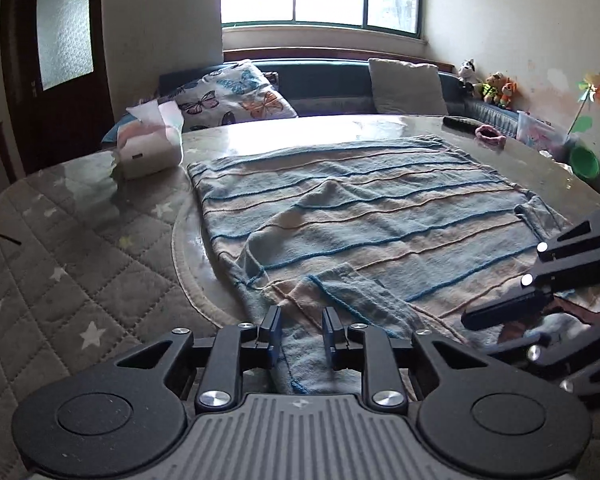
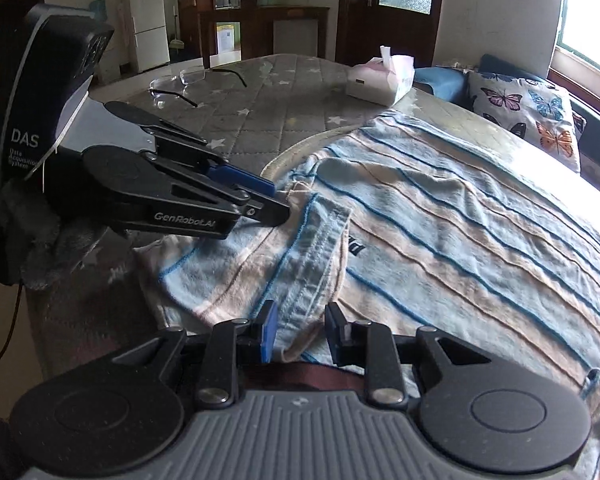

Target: Fold clothes

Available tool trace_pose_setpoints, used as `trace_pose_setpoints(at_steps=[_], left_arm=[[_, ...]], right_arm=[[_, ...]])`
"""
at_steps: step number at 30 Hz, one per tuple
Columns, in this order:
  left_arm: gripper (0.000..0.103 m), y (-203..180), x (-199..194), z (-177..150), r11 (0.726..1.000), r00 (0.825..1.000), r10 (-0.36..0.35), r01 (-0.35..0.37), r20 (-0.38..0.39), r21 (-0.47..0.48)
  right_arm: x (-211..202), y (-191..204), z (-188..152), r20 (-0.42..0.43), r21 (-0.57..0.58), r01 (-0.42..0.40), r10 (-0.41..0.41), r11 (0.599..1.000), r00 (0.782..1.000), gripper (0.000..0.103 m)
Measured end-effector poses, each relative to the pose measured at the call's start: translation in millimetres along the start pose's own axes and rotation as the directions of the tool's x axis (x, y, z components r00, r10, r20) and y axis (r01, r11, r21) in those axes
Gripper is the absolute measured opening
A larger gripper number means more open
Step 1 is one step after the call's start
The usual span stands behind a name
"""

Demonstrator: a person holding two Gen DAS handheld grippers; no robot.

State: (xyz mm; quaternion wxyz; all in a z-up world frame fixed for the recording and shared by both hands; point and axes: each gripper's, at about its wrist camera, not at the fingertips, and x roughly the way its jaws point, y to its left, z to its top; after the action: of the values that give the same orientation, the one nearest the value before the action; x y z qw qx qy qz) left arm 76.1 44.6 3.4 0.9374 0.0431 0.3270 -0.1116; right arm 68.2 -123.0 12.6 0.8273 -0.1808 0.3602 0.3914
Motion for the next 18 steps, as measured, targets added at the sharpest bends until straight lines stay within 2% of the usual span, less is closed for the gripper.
trace_pose_setpoints(at_steps=[6, 13, 18], left_arm=[[0.025, -14, -27, -17, 0.997, 1.0, -0.005, 0.004, 0.014, 0.076], [0.033, -17, -51, -48, 0.988, 0.998, 0.06, -0.06, 0.004, 0.143], [0.038, -12, -64, -49, 0.984, 0.995, 0.091, -0.096, 0.035, 0.15]], right_arm=[[-13, -7, -9, 0.014, 0.019, 0.019, -0.019, 1.0, 1.0, 0.025], [-13, 3, -10, 0.032, 0.004, -0.005, 0.005, 1.0, 0.999, 0.025], [-9, 14, -9, 0.019, -0.026, -0.014, 0.014, 1.0, 1.0, 0.025]])
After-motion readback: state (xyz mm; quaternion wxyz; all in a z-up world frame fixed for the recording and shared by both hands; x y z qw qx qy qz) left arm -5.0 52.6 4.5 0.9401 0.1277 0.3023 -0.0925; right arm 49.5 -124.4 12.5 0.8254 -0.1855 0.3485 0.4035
